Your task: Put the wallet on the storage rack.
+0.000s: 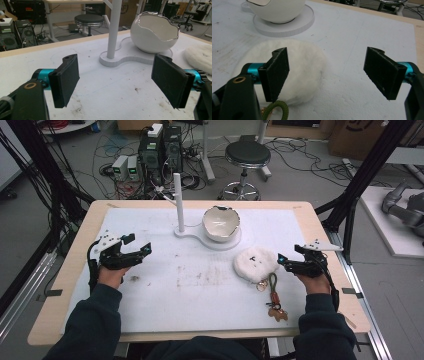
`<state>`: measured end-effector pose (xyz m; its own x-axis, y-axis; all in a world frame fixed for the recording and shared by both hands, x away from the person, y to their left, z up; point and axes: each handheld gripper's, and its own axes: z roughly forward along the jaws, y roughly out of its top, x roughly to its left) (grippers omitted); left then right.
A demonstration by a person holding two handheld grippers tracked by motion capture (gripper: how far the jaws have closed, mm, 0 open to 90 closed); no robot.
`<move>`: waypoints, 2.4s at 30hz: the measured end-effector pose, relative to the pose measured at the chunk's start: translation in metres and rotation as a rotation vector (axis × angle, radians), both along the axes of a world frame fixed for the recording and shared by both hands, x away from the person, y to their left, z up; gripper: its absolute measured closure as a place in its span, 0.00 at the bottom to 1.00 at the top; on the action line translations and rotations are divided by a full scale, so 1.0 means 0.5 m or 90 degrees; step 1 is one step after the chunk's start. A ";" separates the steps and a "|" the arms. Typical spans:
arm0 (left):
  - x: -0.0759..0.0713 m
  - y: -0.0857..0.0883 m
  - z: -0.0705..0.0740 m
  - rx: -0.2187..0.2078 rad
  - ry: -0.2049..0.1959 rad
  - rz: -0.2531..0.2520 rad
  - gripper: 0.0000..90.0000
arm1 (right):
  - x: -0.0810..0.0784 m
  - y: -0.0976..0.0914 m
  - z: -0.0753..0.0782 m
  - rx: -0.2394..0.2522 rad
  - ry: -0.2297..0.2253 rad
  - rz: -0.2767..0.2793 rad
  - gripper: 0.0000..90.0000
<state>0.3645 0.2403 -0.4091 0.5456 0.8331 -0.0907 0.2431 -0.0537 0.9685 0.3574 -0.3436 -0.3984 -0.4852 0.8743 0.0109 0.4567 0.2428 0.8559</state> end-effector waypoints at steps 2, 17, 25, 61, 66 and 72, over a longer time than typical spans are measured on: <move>0.001 0.000 -0.001 0.000 0.001 0.001 0.25 | 0.000 0.000 -0.001 0.001 0.001 0.000 0.23; 0.005 -0.013 -0.007 0.013 0.015 -0.011 0.25 | 0.011 0.011 -0.019 0.014 0.037 0.022 0.23; -0.001 -0.021 -0.011 0.029 0.025 -0.025 0.26 | 0.053 0.058 -0.056 -0.005 0.116 0.045 0.23; 0.002 -0.164 -0.006 0.003 0.062 -0.193 0.24 | 0.017 0.195 0.017 0.064 -0.025 0.229 0.88; -0.001 -0.196 -0.010 -0.004 0.077 -0.253 0.27 | 0.006 0.230 0.029 0.082 -0.058 0.261 0.88; -0.009 -0.230 -0.014 0.009 0.084 -0.316 0.32 | -0.004 0.273 0.027 0.070 -0.065 0.315 0.88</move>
